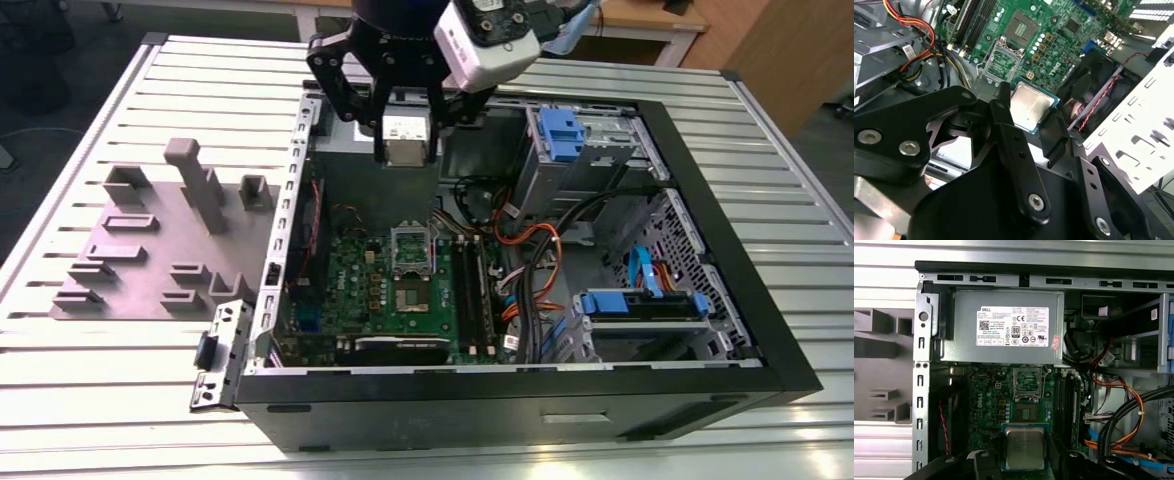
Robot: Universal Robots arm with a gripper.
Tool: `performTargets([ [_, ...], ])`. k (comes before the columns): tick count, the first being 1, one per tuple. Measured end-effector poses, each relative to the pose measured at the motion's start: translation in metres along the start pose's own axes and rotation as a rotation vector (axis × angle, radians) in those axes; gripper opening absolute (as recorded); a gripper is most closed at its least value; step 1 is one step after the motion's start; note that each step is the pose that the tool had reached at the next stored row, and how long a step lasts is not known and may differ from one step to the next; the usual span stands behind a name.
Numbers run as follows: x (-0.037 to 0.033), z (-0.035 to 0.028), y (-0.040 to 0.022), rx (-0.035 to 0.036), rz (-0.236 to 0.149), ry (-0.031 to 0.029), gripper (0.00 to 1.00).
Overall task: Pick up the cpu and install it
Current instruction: 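Pick up the cpu and move it towards the insertion slot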
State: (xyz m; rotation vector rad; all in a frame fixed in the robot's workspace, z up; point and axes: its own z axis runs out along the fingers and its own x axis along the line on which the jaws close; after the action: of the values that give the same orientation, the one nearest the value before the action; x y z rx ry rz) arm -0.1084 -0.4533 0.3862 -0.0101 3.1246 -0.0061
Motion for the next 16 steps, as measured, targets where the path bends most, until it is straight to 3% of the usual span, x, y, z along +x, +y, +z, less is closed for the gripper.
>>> performTargets([
  [16,-0.0060,0.0001,0.0000,0.0000,0.000,0.0000,0.47],
])
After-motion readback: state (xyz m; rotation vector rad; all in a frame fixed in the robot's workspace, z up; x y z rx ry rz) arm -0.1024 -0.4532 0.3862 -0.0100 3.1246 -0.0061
